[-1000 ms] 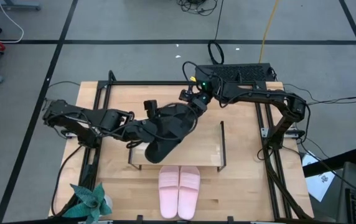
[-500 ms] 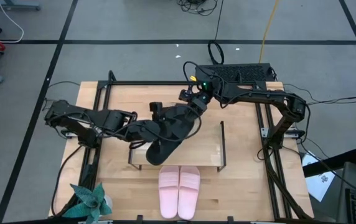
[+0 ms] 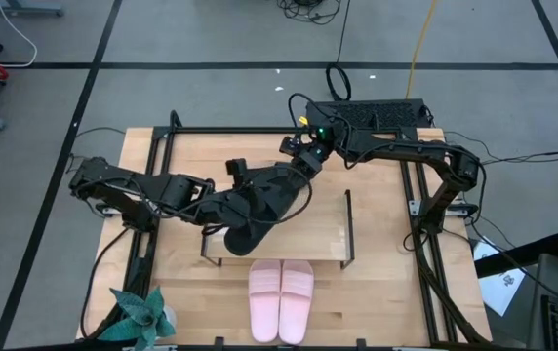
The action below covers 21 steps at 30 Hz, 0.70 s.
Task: Pick and place slides into the shelf
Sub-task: Put the top black slide on the shelf
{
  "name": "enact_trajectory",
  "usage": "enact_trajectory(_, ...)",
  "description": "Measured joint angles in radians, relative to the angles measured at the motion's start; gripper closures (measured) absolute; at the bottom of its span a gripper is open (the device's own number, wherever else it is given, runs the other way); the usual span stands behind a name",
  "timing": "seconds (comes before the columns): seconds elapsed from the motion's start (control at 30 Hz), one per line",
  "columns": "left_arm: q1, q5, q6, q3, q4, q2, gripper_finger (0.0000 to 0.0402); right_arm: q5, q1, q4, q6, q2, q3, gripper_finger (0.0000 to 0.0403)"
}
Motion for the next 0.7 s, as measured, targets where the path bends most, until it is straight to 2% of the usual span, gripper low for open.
enact_trajectory(0.23,-0.024,-0.049,-0.187,0.000,-0.089,-0.037,0.0401,-0.080,-0.001,-0.004,0.053,-0.002,0.000,0.0352)
enact_trajectory(0.3,-0.033,-0.093,-0.226,0.000,-0.116,-0.042,0.0401,-0.127,0.002,-0.004,0.057,-0.003,0.000,0.0351)
enact_trajectory(0.4,-0.056,-0.158,-0.369,0.001,-0.222,-0.041,0.0401,-0.126,0.005,-0.007,0.054,-0.012,0.000,0.0351)
enact_trajectory(0.53,-0.080,-0.159,-0.612,0.000,-0.325,-0.040,0.0401,-0.111,-0.006,0.003,0.053,-0.031,0.000,0.0351)
enact_trajectory(0.7,-0.104,-0.157,-0.732,0.000,-0.336,-0.031,0.0401,-0.100,-0.028,0.040,0.053,-0.055,0.000,0.0351)
